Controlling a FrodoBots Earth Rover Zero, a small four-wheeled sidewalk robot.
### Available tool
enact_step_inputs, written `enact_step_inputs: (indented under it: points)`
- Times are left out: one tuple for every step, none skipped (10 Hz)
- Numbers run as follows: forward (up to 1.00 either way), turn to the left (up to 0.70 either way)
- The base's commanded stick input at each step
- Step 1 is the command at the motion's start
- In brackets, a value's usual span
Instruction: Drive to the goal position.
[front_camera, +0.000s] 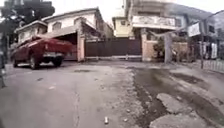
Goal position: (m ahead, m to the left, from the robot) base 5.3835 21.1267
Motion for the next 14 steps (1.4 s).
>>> enact_step_inputs:
  points:
    - [0.0,0.0]
    - [0.0,0.0]
    - [0.0,0.0]
    - [0.0,0.0]
    - [0.0,0.0]
    - [0.0,0.0]
    - [0.0,0.2]
    - [0.0,0.45]
    - [0.0,0.45]
    - [0.0,0.45]
    - [0.1,0.39]
    - [0.3,0.27]
    - [0.3,0.27]
    - [0.3,0.27]
